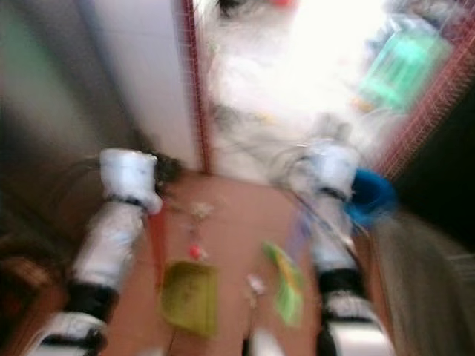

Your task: Sweep floor

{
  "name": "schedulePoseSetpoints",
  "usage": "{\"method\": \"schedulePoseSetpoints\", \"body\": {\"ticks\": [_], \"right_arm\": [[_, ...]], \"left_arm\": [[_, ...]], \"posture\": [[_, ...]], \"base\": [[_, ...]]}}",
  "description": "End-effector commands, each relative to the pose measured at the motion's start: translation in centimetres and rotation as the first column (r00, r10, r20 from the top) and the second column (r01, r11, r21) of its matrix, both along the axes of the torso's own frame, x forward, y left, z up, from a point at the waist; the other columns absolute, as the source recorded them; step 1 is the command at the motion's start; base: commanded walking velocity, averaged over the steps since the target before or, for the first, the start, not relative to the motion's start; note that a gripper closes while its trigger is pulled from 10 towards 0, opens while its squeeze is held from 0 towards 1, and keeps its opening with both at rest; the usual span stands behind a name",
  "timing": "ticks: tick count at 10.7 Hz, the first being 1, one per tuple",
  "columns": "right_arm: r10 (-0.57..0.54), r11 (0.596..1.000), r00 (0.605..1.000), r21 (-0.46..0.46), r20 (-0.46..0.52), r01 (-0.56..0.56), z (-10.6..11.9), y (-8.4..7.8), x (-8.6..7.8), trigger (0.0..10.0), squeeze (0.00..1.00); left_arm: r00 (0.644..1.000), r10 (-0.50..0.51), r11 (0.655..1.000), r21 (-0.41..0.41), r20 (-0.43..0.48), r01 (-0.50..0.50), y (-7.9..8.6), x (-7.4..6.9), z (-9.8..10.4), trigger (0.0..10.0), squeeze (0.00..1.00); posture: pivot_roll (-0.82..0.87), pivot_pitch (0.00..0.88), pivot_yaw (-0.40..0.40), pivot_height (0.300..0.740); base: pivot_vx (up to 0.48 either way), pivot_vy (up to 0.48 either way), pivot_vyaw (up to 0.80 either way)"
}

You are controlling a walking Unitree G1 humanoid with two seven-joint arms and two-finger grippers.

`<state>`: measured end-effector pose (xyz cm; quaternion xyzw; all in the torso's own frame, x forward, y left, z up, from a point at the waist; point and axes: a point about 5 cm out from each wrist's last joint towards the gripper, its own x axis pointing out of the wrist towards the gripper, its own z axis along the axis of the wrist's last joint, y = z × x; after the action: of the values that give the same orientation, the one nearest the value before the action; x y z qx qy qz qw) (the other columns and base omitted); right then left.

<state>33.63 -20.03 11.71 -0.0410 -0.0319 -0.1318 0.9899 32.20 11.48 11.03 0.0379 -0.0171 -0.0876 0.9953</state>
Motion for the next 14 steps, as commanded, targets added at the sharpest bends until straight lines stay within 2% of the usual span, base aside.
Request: {"method": "schedulePoseSetpoints", "body": {"ticks": [1,7,9,11,12,13,14], "right_arm": [[0.046,0.999,0.998,-0.030,0.052,-0.045,1.4,1.4,0.7,10.0,0.00],[0.043,0.998,0.997,-0.044,0.060,-0.040,2.0,1.3,1.0,10.0,0.00],[0.033,0.999,0.998,-0.002,0.046,-0.033,2.2,1.4,1.4,10.0,0.00],[0.019,0.998,1.000,0.060,0.002,-0.019,1.4,1.3,1.2,10.0,0.00],[0.035,0.996,0.999,0.083,-0.039,-0.031,0.9,1.5,1.2,10.0,0.00],[0.093,0.991,0.987,0.104,-0.128,-0.079,-0.3,2.2,1.3,10.0,0.00],[0.108,0.987,0.983,0.138,-0.148,-0.088,-0.6,2.5,1.2,10.0,0.00]], "left_arm": [[0.998,0.042,0.999,-0.036,0.054,-0.040,1.2,0.3,1.2,10.0,0.00],[0.999,0.051,0.998,0.031,-0.003,-0.050,0.9,0.5,0.6,10.0,0.00],[0.997,0.074,0.996,0.051,0.015,-0.074,-0.1,1.1,1.0,10.0,0.00],[0.999,0.042,0.998,0.037,0.002,-0.042,-1.3,1.2,0.6,10.0,0.00],[0.999,0.042,0.998,0.036,-0.016,-0.042,-1.4,1.4,-0.1,10.0,0.00],[0.998,0.055,0.998,0.026,-0.030,-0.054,-1.3,1.5,-0.5,10.0,0.00],[0.998,0.054,0.998,0.033,-0.029,-0.053,-1.5,1.8,-0.5,10.0,0.00]], "posture": [[-0.06,0.016,0.008,0.740],[-0.06,0.057,0.007,0.740],[-0.06,0.097,0.002,0.740],[-0.08,0.083,0.002,0.740],[-0.08,0.076,0.003,0.740],[-0.10,0.073,0.004,0.740],[-0.10,0.072,0.006,0.740]], "base": [[0.000,0.000,0.00],[0.000,0.000,0.00],[0.000,0.000,0.00],[0.000,0.000,0.00],[0.000,0.000,0.00],[0.000,0.000,0.00],[0.000,0.000,0.00]]}}
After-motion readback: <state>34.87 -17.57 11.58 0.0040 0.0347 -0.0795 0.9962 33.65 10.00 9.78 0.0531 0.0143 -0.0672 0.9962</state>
